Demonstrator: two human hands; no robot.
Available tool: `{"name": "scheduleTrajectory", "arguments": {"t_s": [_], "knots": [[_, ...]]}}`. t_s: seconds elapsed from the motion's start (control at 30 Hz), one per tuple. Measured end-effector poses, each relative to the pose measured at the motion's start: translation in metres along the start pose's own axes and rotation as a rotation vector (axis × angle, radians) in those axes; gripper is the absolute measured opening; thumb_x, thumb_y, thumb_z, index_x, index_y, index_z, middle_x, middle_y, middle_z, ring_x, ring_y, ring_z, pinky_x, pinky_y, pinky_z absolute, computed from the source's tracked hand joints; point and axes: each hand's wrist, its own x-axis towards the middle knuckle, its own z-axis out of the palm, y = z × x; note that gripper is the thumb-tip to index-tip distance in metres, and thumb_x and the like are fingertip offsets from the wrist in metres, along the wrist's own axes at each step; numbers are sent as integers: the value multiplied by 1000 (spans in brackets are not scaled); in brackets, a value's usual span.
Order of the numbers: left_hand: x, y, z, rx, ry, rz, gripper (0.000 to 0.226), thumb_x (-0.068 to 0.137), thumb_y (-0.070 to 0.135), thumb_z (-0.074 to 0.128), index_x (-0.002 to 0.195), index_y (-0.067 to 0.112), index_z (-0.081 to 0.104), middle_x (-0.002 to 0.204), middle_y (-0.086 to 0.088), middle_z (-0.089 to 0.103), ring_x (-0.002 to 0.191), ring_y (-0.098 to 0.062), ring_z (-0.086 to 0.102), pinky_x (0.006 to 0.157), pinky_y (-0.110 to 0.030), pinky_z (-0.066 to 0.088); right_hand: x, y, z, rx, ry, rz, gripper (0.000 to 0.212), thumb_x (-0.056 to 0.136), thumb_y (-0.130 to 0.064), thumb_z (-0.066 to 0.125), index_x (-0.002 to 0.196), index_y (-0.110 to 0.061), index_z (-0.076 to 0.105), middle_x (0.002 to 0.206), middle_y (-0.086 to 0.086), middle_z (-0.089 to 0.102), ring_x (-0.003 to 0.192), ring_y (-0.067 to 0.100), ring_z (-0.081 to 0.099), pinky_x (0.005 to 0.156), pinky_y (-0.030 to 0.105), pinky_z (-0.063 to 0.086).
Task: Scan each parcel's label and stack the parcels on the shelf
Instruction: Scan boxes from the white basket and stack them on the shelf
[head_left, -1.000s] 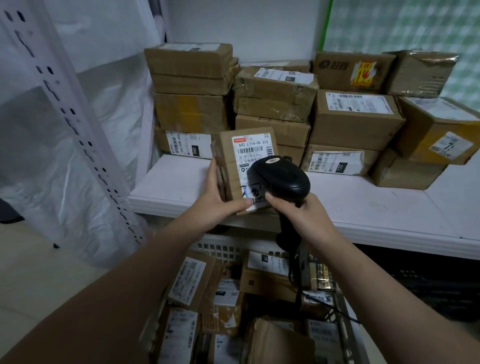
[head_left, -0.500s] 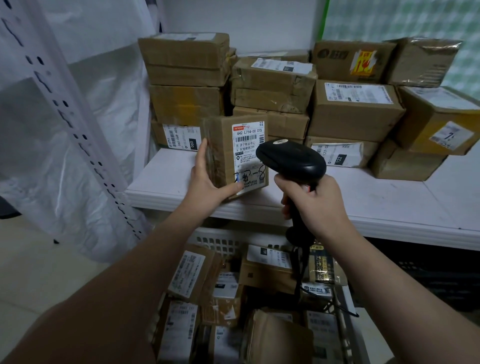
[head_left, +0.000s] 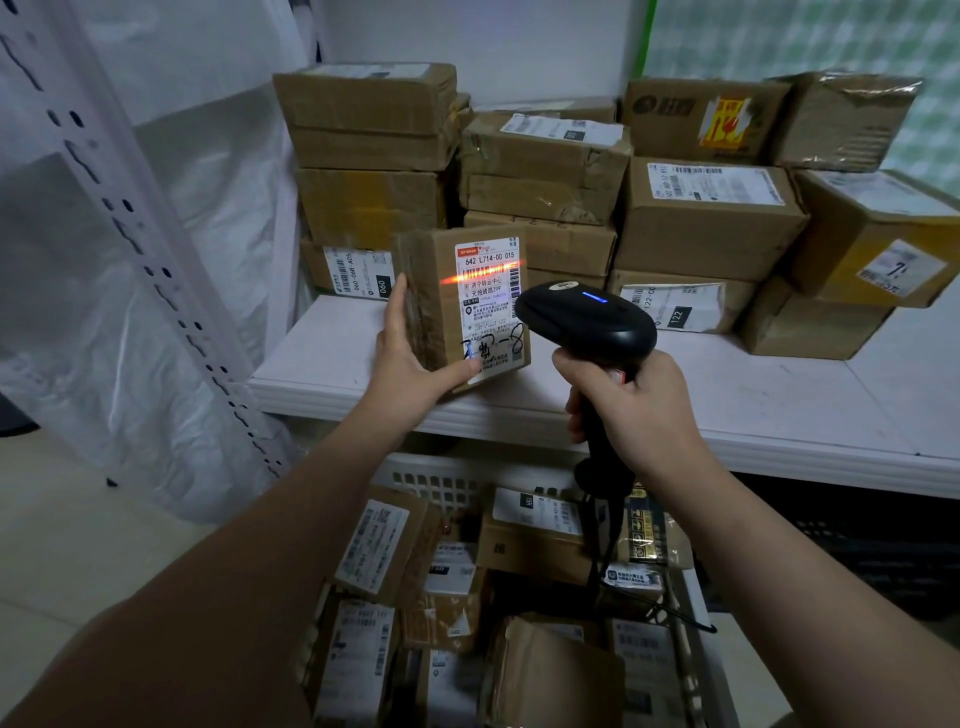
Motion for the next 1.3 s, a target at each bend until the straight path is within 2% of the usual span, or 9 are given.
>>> {"name": "scheduleTrajectory", "arguments": {"t_s": [0.43, 0.6, 0.73, 0.83, 0.9, 1.0, 1.17, 1.23, 1.3], "knots": [[-1, 2, 2, -7, -3, 3, 115, 68, 27, 85, 144, 51, 3, 152, 4, 28, 139, -16, 31, 113, -51, 31, 0, 2, 1, -12, -37, -6, 23, 87, -20, 69, 93, 1, 64, 64, 14, 59, 55, 24, 60, 54, 35, 54], [-5, 7, 5, -79, -45, 1, 103, 70, 24, 84, 140, 52, 13, 147, 5, 39, 133, -15, 41, 109, -47, 38, 2, 3, 1, -14, -69, 7, 27, 87, -22, 68, 99, 1, 62, 69, 15, 59, 58, 23, 59, 55, 31, 52], [-6, 18, 1, -244, -13, -111, 81, 80, 23, 76, 142, 35, 25, 131, -2, 59, 114, -17, 61, 100, -42, 49, 6, 6, -2, 11, -95, 45, 26, 89, -23, 67, 105, -4, 60, 69, 12, 57, 59, 22, 58, 56, 34, 51], [-6, 28, -18, -323, 88, -232, 54, 88, 29, 67, 135, 25, 41, 114, -1, 66, 94, -13, 68, 76, -27, 57, 9, 9, 1, -7, -118, 77, 26, 89, -26, 65, 108, -8, 60, 71, 9, 59, 60, 19, 60, 57, 30, 53], [-5, 28, -38, -237, 155, -312, 45, 89, 39, 62, 129, 25, 49, 111, 2, 66, 92, -11, 66, 71, -26, 53, 11, 10, 9, -42, -157, 90, 27, 90, -29, 65, 110, -12, 60, 72, 8, 61, 61, 17, 62, 58, 27, 53], [-3, 17, -60, 46, 223, -303, 48, 91, 50, 52, 130, 21, 52, 125, -2, 61, 105, -16, 59, 93, -34, 47, 14, 14, 28, -100, -208, 99, 25, 89, -32, 66, 108, -17, 59, 71, 3, 62, 60, 14, 63, 58, 26, 52], [-16, 23, -49, 818, 270, 306, 38, 100, 21, 45, 137, 17, 49, 143, -11, 44, 131, -28, 40, 108, -44, 30, 19, 17, 50, -108, -172, 100, 29, 89, -32, 66, 112, -17, 58, 72, 1, 62, 59, 12, 62, 57, 25, 51], [-18, 19, -33, 1015, 145, 453, 39, 99, 32, 42, 135, 22, 52, 142, -9, 47, 132, -30, 39, 108, -49, 26, 21, 16, 52, -75, -145, 103, 29, 89, -30, 66, 114, -18, 58, 72, 3, 62, 58, 11, 62, 56, 25, 52], [-16, 13, -21, 1174, 49, 412, 52, 93, 52, 34, 133, 24, 52, 139, -9, 50, 131, -32, 41, 107, -52, 26, 24, 16, 54, -53, -131, 98, 28, 89, -29, 66, 113, -15, 59, 72, 4, 61, 59, 13, 62, 56, 25, 51]]}}
